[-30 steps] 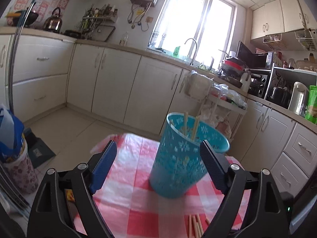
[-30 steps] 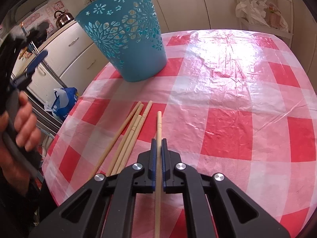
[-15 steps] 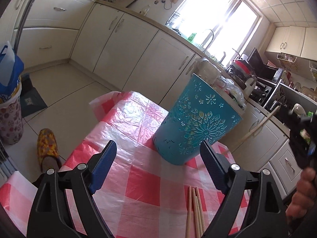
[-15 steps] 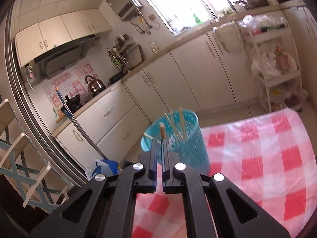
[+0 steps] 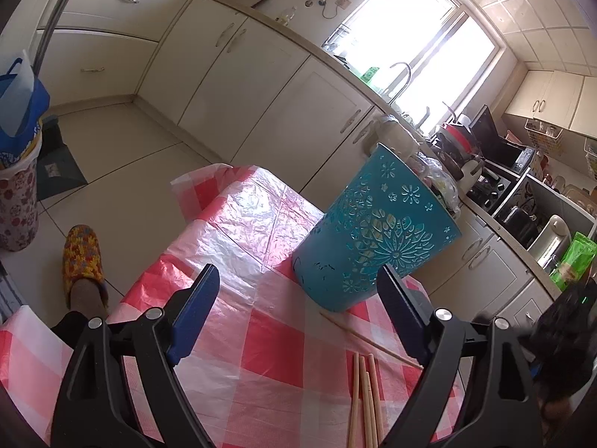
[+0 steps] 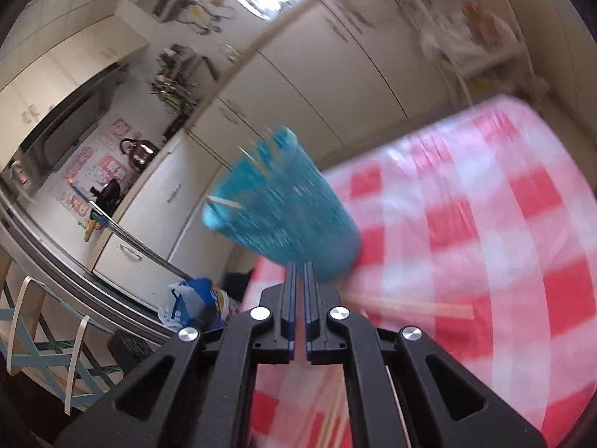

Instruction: Organize utensils

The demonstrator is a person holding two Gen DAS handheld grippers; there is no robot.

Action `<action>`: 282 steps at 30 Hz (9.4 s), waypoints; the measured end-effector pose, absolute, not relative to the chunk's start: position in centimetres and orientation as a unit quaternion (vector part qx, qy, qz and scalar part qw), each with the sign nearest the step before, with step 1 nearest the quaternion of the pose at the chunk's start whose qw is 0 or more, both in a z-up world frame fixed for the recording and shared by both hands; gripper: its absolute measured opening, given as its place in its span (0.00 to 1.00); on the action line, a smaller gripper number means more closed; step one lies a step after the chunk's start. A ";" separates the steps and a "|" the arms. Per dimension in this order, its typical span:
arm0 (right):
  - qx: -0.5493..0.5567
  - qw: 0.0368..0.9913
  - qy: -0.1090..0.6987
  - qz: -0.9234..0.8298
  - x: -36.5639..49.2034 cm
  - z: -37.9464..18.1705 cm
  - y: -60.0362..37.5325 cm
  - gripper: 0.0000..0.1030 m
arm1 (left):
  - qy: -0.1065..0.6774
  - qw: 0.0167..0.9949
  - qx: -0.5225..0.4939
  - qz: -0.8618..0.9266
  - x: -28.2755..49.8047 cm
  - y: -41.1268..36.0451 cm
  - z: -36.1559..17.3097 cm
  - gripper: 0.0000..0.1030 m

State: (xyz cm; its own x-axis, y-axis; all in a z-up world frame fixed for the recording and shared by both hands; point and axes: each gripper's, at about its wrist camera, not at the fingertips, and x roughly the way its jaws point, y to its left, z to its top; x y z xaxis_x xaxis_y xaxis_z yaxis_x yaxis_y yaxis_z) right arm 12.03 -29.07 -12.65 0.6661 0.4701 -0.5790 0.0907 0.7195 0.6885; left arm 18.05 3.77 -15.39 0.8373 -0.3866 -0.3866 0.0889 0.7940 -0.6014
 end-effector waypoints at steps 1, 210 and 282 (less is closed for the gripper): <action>0.379 0.821 0.414 0.103 11.4 -14.8 -29.7 0.04 | 0.253 0.913 -0.290 -0.136 18.0 3.6 -15.3 0.80; 0.205 0.884 0.413 0.082 12.4 -17.6 -28.1 0.06 | 0.099 0.941 -0.169 -0.275 20.1 -0.4 2.3 0.04; 0.309 0.913 0.168 0.209 15.2 -0.1 -27.8 0.06 | 0.215 0.938 -0.250 -0.104 21.1 2.6 -14.3 0.54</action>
State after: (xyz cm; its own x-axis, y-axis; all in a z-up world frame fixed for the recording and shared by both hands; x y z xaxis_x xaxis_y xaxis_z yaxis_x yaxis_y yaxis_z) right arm 15.23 -27.83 -0.10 0.8564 0.4849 -0.1775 -0.2777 0.7224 0.6333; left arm 21.07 2.64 -14.32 0.8860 -0.3033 -0.3508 0.0886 0.8532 -0.5139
